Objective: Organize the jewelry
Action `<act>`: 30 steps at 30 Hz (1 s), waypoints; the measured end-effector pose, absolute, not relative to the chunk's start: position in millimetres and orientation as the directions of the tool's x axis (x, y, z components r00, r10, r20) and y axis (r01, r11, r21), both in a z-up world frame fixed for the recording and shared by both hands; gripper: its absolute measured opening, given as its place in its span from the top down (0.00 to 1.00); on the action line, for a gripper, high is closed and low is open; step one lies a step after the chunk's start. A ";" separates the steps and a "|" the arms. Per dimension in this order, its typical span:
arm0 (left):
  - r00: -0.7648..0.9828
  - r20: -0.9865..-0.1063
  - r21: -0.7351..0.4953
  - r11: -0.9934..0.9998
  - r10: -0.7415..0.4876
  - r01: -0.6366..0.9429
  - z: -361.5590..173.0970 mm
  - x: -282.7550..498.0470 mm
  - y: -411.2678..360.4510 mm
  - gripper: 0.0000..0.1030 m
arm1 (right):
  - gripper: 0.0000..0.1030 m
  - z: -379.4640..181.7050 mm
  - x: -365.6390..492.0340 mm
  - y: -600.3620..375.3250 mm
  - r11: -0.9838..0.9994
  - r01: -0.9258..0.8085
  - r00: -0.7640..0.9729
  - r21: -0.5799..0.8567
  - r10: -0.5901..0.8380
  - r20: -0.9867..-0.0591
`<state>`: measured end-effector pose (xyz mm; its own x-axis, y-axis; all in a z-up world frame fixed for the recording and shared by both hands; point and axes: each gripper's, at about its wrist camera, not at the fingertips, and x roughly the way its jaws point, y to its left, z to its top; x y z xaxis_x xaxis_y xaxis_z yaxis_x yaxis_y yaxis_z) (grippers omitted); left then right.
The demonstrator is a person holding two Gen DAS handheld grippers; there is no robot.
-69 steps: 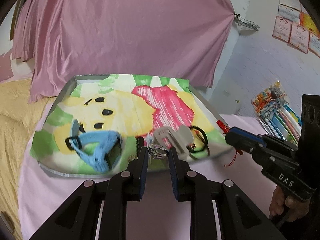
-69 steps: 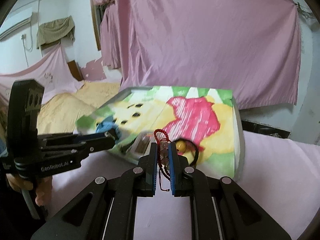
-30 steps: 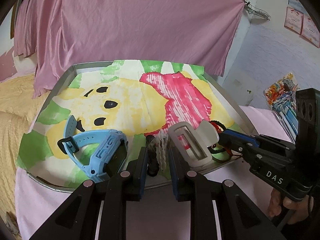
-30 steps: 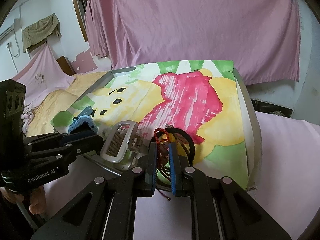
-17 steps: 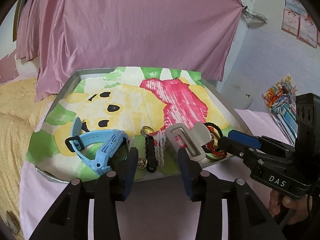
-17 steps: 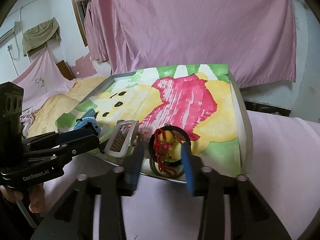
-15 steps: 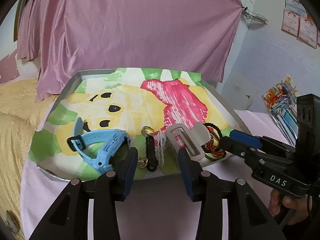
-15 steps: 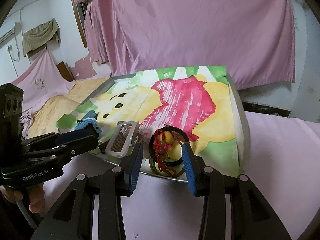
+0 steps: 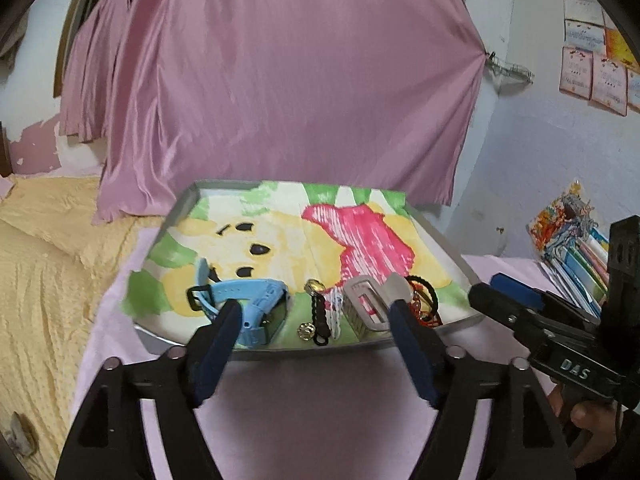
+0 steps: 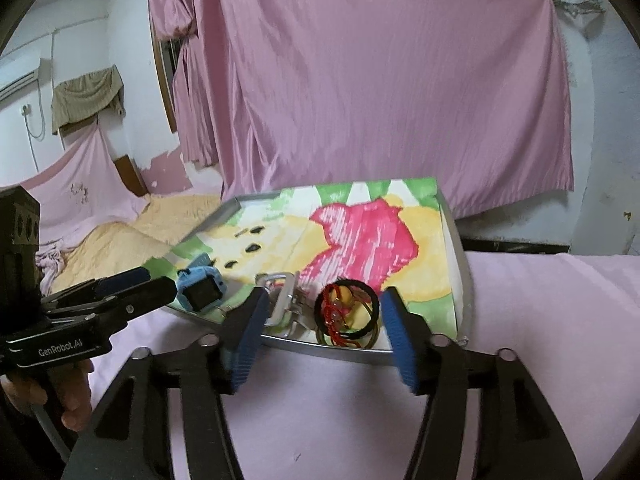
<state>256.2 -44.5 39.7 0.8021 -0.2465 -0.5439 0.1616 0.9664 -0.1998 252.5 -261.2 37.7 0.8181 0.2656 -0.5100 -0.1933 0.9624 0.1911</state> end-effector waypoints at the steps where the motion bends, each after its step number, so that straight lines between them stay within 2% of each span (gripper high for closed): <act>1: 0.813 -0.530 -0.199 0.967 -0.242 0.159 41.2 252.3 -42.8 0.21 | 0.35 40.7 246.5 -260.9 0.963 -0.193 0.830 0.190 0.263 -0.491; 5: 0.845 -0.485 -0.189 0.970 -0.226 0.151 45.7 238.3 -37.1 0.09 | 0.30 49.2 226.8 -260.2 0.966 -0.185 0.864 0.182 0.249 -0.437; 6: 0.855 -0.471 -0.187 0.972 -0.218 0.145 46.8 234.5 -35.4 0.05 | 0.26 50.7 222.3 -260.3 0.966 -0.184 0.871 0.182 0.246 -0.426; 9: 0.891 -0.410 -0.195 0.973 -0.196 0.124 50.7 219.3 -26.9 0.01 | 0.20 54.0 207.5 -259.3 0.967 -0.179 0.888 0.182 0.238 -0.393; 12: 0.908 -0.378 -0.203 0.973 -0.182 0.110 53.9 207.3 -19.7 0.01 | 0.11 55.6 192.0 -257.7 0.971 -0.157 0.908 0.179 0.213 -0.362; 17: 0.931 -0.337 -0.178 0.980 -0.142 0.085 54.9 185.7 -11.7 0.01 | 0.07 57.5 165.4 -254.4 0.974 -0.139 0.930 0.178 0.190 -0.313; 19: 0.936 -0.323 -0.176 0.981 -0.138 0.084 54.2 176.0 -8.8 0.01 | 0.03 57.8 152.2 -253.3 0.976 -0.130 0.939 0.173 0.178 -0.296; 30: 0.950 -0.290 -0.152 0.985 -0.118 0.076 50.6 120.7 0.0 0.01 | 0.03 60.2 92.2 -244.0 0.980 -0.115 0.953 0.164 0.156 -0.259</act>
<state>120.7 0.0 50.6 0.9497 -0.1182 -0.2902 0.0762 0.9855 -0.1519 92.2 -244.0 60.2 0.9533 0.1557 -0.2589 -0.1155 0.9797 0.1641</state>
